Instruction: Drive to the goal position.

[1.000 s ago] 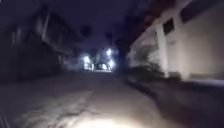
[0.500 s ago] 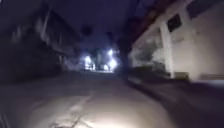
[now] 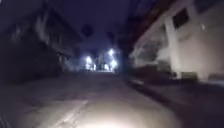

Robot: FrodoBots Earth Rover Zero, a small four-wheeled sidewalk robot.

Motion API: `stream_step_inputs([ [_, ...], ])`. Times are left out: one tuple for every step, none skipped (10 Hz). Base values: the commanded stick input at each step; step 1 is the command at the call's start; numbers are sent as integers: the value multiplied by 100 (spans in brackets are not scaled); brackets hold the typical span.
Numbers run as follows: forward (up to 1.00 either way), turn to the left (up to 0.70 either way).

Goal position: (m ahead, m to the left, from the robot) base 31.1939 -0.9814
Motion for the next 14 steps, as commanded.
stream_step_inputs([
  [70, 0],
  [70, 0],
  [70, 0],
  [70, 0],
  [70, 0],
  [70, 0],
  [70, 0],
  [70, 0],
  [70, 0],
  [70, 0],
  [70, 0],
  [70, 0],
  [70, 0],
  [70, 0],
])
